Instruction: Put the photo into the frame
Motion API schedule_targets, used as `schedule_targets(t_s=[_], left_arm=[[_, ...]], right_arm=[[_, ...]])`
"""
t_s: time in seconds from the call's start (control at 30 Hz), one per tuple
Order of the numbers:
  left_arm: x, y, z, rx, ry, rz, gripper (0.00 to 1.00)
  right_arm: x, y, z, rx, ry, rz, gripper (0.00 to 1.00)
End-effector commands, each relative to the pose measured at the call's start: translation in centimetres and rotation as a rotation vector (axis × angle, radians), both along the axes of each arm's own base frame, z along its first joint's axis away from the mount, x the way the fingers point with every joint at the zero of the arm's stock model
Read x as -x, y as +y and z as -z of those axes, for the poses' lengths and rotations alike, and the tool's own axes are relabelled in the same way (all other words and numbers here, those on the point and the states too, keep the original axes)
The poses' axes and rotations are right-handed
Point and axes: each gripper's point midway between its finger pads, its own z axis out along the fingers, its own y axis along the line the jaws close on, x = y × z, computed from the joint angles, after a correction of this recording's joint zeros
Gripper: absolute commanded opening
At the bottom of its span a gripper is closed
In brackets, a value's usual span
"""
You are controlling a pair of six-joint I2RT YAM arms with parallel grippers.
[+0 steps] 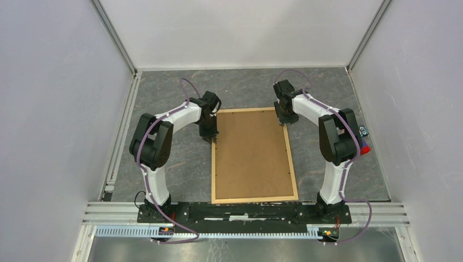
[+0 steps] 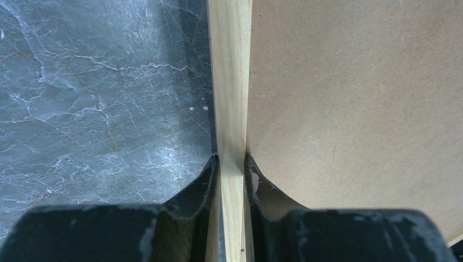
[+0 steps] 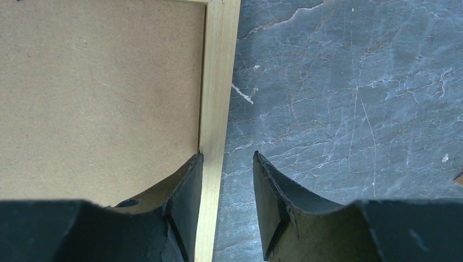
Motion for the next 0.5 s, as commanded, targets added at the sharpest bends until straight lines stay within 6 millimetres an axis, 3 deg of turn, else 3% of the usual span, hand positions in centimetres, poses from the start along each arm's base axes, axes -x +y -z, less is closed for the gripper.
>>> schedule_targets(t_s=[0.0,0.47], left_arm=[[0.0,0.2,-0.3,-0.023,-0.013,-0.005,0.02],[0.1,0.2,-0.1,-0.028,-0.009,-0.001,0.02]], right_arm=[[-0.6,-0.5,-1.7,0.006,-0.047,0.016,0.45],[1.6,-3.1,1.0,0.12,0.026,0.054,0.45]])
